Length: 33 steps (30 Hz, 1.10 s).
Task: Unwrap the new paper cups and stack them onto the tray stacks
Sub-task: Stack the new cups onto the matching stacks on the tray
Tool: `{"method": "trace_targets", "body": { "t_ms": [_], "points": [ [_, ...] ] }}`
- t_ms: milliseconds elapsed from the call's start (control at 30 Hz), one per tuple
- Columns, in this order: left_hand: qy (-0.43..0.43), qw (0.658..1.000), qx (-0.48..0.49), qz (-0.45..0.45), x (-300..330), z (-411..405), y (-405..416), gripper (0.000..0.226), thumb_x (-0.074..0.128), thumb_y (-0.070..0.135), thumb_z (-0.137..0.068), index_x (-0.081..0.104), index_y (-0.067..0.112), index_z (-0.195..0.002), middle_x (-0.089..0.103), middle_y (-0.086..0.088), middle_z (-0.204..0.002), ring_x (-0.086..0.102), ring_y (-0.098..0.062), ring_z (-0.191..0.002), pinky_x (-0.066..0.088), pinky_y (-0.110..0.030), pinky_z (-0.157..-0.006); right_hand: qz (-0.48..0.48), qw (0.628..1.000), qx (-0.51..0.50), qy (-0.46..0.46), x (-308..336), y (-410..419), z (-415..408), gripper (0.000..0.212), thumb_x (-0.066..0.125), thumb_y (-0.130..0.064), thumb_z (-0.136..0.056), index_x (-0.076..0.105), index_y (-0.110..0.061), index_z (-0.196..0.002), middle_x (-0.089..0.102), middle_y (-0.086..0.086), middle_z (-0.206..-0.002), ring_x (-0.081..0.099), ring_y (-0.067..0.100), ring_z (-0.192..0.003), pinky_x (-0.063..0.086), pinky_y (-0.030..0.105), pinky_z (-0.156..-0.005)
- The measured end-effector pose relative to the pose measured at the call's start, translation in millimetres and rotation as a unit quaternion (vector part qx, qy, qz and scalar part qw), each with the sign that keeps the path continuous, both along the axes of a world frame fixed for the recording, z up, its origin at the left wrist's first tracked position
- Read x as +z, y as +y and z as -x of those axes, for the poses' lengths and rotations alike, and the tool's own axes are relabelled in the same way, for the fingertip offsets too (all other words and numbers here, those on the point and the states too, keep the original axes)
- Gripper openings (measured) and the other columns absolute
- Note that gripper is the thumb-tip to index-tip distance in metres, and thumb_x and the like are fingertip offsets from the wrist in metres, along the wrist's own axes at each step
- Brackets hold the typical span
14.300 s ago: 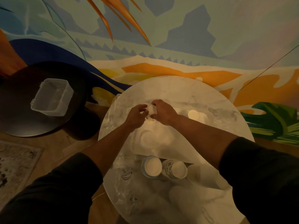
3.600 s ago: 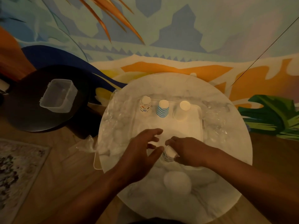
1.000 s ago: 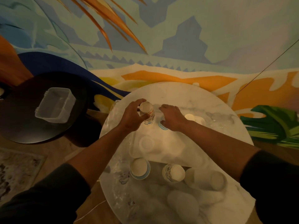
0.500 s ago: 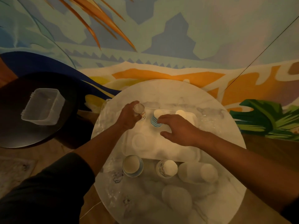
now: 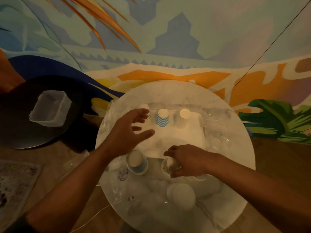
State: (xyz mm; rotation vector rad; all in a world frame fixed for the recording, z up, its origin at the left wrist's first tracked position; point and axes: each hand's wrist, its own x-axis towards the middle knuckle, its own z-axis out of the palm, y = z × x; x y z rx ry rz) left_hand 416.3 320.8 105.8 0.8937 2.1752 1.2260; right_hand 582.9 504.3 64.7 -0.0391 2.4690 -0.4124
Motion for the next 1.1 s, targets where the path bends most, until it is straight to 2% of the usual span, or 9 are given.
{"method": "trace_targets", "body": {
  "t_ms": [100, 267, 400, 567, 733, 833, 900, 1000, 1100],
  "points": [
    [-0.03, 0.999, -0.017, -0.004, 17, -41, -21, 0.059, 0.083, 0.028, -0.079, 0.051, 0.041, -0.127, 0.063, 0.016, -0.114, 0.063, 0.002, -0.103, 0.056, -0.017, -0.083, -0.054, 0.997, 0.027, -0.038, -7, -6, -3, 0.075, 0.071, -0.052, -0.086, 0.041, -0.021, -0.148, 0.051, 0.006, -0.142, 0.057, 0.03, -0.122, 0.048, 0.043, -0.1],
    [-0.082, 0.996, -0.023, 0.001, -3, -92, -43, 0.06, 0.084, 0.027, -0.079, 0.052, 0.039, -0.129, 0.063, 0.015, -0.117, 0.064, 0.001, -0.108, 0.056, -0.018, -0.085, -0.107, 0.993, 0.052, -0.014, -12, -12, 0, 0.051, 0.064, -0.035, -0.092, 0.047, -0.017, -0.136, 0.056, 0.008, -0.126, 0.061, 0.031, -0.108, 0.047, 0.039, -0.087],
    [-0.135, 0.99, -0.015, 0.022, -41, -126, -46, 0.066, 0.085, 0.032, -0.079, 0.049, 0.041, -0.133, 0.06, 0.019, -0.125, 0.058, 0.008, -0.113, 0.054, -0.015, -0.085, -0.087, 0.996, 0.029, -0.001, -6, -6, -3, 0.055, 0.064, -0.035, -0.092, 0.044, -0.019, -0.141, 0.055, 0.007, -0.127, 0.061, 0.03, -0.11, 0.046, 0.037, -0.087],
    [-0.171, 0.984, 0.003, 0.048, -80, -149, -29, 0.076, 0.085, 0.032, -0.08, 0.039, 0.041, -0.14, 0.049, 0.019, -0.14, 0.052, 0.009, -0.117, 0.053, -0.015, -0.088, -0.051, 0.999, 0.004, 0.017, 14, 6, -14, 0.065, 0.06, -0.042, -0.094, 0.035, -0.024, -0.15, 0.052, 0.003, -0.138, 0.056, 0.027, -0.12, 0.047, 0.039, -0.098],
    [-0.105, 0.993, 0.014, 0.048, -103, -150, -1, 0.074, 0.085, 0.014, -0.078, 0.036, 0.052, -0.12, 0.047, 0.032, -0.119, 0.044, 0.028, -0.109, 0.04, -0.003, -0.09, -0.017, 0.996, -0.047, 0.072, 51, 21, -20, 0.07, 0.062, -0.04, -0.095, 0.03, -0.027, -0.155, 0.047, -0.001, -0.146, 0.05, 0.021, -0.13, 0.044, 0.033, -0.104],
    [-0.08, 0.993, 0.017, 0.082, -123, -144, 15, 0.089, 0.086, 0.03, -0.075, 0.036, 0.03, -0.148, 0.046, 0.013, -0.144, 0.043, 0.004, -0.132, 0.037, -0.02, -0.111, -0.011, 0.991, -0.085, 0.105, 71, 35, -23, 0.07, 0.063, -0.039, -0.095, 0.029, -0.031, -0.156, 0.044, -0.004, -0.149, 0.048, 0.018, -0.132, 0.042, 0.03, -0.102],
    [-0.06, 0.993, 0.012, 0.104, -132, -142, 23, 0.086, 0.086, 0.03, -0.075, 0.041, 0.018, -0.148, 0.049, 0.004, -0.146, 0.047, -0.011, -0.134, 0.037, -0.025, -0.112, -0.008, 0.985, -0.108, 0.133, 77, 44, -24, 0.07, 0.064, -0.038, -0.095, 0.029, -0.032, -0.156, 0.042, -0.005, -0.152, 0.046, 0.017, -0.135, 0.041, 0.03, -0.104],
    [-0.047, 0.993, 0.015, 0.107, -135, -139, 31, 0.072, 0.084, 0.027, -0.077, 0.051, 0.017, -0.14, 0.057, 0.001, -0.14, 0.053, -0.015, -0.129, 0.041, -0.028, -0.109, 0.007, 0.976, -0.139, 0.169, 81, 52, -25, 0.071, 0.066, -0.037, -0.094, 0.03, -0.033, -0.156, 0.042, -0.006, -0.155, 0.046, 0.016, -0.135, 0.041, 0.03, -0.106],
    [-0.038, 0.994, 0.01, 0.101, -133, -139, 31, 0.07, 0.084, 0.027, -0.079, 0.051, 0.019, -0.14, 0.056, 0.002, -0.139, 0.052, -0.01, -0.124, 0.037, -0.019, -0.103, 0.022, 0.965, -0.167, 0.2, 80, 56, -25, 0.071, 0.068, -0.041, -0.092, 0.031, -0.036, -0.153, 0.044, -0.008, -0.155, 0.048, 0.015, -0.134, 0.045, 0.032, -0.106]
  ]
}}
